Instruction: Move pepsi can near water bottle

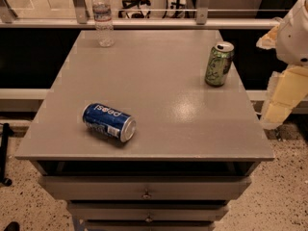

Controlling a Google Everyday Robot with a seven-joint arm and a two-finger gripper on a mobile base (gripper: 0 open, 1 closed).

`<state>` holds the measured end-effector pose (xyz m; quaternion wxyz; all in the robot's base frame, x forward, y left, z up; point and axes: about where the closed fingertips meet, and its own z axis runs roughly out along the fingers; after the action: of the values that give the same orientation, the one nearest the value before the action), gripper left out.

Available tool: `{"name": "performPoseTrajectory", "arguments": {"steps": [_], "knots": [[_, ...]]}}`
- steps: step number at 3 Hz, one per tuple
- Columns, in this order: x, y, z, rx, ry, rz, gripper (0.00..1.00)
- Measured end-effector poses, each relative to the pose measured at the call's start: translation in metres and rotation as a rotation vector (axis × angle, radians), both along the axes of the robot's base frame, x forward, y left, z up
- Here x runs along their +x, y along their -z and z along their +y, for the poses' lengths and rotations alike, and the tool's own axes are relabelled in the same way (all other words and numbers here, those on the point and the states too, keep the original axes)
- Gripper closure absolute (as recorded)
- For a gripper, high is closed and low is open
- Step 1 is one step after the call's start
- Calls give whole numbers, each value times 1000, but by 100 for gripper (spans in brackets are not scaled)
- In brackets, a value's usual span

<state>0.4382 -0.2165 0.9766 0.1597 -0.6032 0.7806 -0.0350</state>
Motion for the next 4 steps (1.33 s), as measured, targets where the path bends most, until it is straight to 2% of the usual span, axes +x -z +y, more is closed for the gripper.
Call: {"name": "performPoseTrajectory", "arguments": {"steps": [1,2,3,4], "knots": [[0,0,0,1,0,-2,0],[11,4,22,37,-13,-12,0],[30,22,69,116,-37,0,0],[42,43,131,221,-54,46,0]]}}
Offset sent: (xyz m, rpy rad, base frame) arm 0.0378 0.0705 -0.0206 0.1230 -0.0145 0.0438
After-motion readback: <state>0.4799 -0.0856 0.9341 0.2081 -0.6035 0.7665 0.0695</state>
